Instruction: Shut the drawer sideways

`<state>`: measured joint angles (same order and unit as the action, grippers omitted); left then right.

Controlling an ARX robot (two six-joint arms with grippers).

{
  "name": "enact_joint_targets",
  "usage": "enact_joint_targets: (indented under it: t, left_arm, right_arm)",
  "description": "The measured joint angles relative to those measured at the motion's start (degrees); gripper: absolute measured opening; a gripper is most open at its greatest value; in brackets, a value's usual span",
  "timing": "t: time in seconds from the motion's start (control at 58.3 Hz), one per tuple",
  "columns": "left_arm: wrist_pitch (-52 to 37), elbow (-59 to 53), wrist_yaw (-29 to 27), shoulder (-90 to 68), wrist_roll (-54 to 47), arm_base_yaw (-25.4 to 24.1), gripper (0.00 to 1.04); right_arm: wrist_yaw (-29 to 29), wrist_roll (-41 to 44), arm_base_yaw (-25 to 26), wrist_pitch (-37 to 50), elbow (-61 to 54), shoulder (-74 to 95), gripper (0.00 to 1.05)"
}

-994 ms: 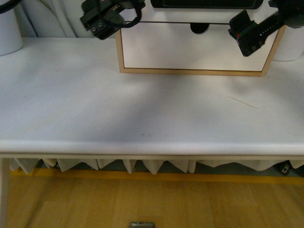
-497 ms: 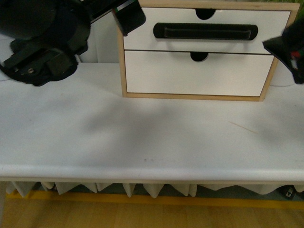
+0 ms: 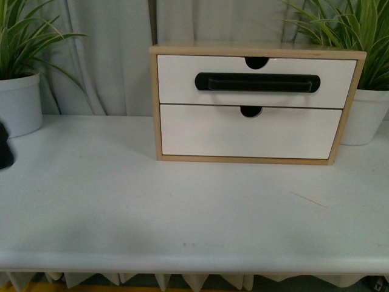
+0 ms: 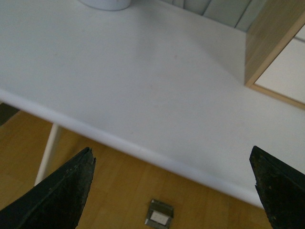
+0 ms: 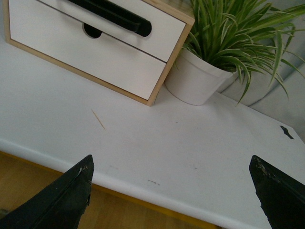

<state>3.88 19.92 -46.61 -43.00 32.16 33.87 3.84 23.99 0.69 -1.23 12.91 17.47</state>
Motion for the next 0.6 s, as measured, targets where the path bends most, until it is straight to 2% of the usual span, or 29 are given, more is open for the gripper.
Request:
enact_joint_targets:
  t: [0.069, 0.309, 0.36, 0.446, 0.514, 0.6]
  left_arm:
    - [5.95, -3.04, -3.82, 4.33, 2.03, 2.25, 0.99]
    - [6.38, -3.41, -4.26, 5.16, 3.13, 2.62, 0.99]
    - [6.21, -3.48, -4.0, 5.27, 2.95, 2.6, 0.99]
    - [-12.59, -11.28, 9.92, 10.62, -8.52, -1.49, 0.84]
    - [-23.02, -15.65, 18.88, 16.02, -19.82, -5.9, 0.7]
    - [-22.56, -16.09, 24.04, 20.79, -26.56, -10.43, 0.54]
  right_arm:
    - [0.79, -2.14, 2.64, -3.76, -1.81, -6.91, 0.96]
    - [0.28, -3.91, 3.48, -4.28, -2.95, -8.79, 0.95]
    - [-2.75, -8.0, 1.68, -1.64, -4.11, -10.03, 0.88]
    - [-3.17, -15.65, -0.24, -0.22, -5.62, -11.61, 0.74]
    - [-3.56, -19.8, -0.42, 0.0, -6.67, -12.26, 0.59]
    - [-3.56, -21.94, -0.44, 0.26, -7.74, -12.94, 0.42]
